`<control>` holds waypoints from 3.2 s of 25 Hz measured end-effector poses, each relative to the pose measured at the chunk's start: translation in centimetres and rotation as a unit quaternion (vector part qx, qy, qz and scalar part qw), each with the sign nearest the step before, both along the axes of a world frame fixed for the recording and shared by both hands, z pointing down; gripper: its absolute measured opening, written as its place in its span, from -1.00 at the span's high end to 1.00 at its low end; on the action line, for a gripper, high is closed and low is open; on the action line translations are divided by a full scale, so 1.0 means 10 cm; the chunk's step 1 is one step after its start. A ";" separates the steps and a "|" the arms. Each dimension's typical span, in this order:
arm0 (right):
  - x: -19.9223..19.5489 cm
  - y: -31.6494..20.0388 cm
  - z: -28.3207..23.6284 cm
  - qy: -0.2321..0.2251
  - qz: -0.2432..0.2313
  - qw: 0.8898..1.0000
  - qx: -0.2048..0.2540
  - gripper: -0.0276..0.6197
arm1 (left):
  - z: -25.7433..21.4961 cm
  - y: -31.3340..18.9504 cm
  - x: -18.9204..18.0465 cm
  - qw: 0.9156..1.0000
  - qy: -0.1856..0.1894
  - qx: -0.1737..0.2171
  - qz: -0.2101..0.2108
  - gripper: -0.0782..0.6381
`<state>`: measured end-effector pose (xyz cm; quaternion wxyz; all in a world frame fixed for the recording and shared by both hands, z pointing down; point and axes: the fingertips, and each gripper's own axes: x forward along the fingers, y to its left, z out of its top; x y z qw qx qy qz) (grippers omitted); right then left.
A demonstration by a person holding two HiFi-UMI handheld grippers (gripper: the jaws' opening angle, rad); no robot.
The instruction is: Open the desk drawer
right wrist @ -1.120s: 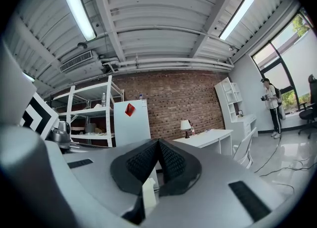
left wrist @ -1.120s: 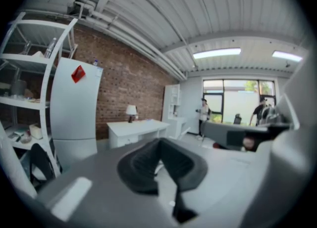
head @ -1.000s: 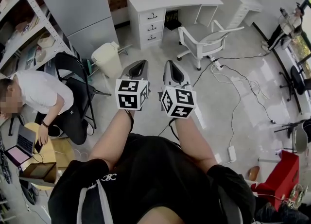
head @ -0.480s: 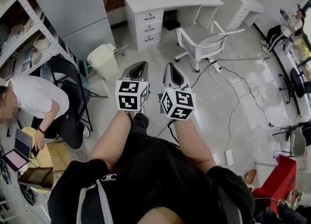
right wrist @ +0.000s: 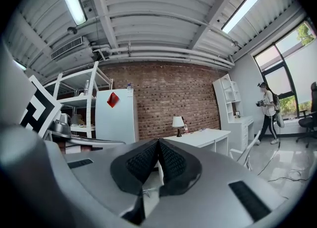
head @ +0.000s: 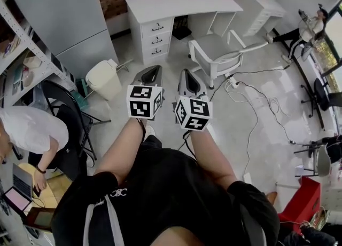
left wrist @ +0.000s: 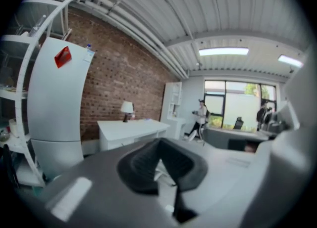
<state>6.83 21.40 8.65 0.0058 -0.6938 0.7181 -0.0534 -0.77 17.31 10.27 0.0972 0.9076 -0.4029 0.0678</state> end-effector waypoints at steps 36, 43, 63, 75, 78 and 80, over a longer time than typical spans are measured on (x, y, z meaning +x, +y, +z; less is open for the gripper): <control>0.02 -3.17 0.71 0.000 -0.007 0.997 -0.078 0.92 | 0.68 -3.05 -0.30 0.997 0.006 -0.072 -0.039 0.78; 0.30 -3.73 1.20 -0.023 -0.031 0.993 -0.113 0.92 | 1.09 -3.48 0.00 0.994 -0.007 -0.091 -0.052 0.79; 1.08 -5.51 4.68 -0.163 -0.042 0.976 -0.138 0.92 | 4.51 -5.02 0.47 0.991 0.008 -0.096 -0.090 0.79; 1.31 -6.41 6.92 -0.425 -0.030 0.890 -0.163 0.92 | 6.15 -5.14 0.16 0.992 0.002 -0.064 -0.113 0.79; 1.34 -6.57 7.26 -0.437 -0.033 0.883 -0.167 0.91 | 6.32 -5.16 0.02 0.989 -0.002 -0.067 -0.130 0.79; 1.33 -6.65 7.51 -0.452 -0.037 0.874 -0.174 0.91 | 6.42 -5.17 -0.05 0.987 -0.002 -0.074 -0.141 0.79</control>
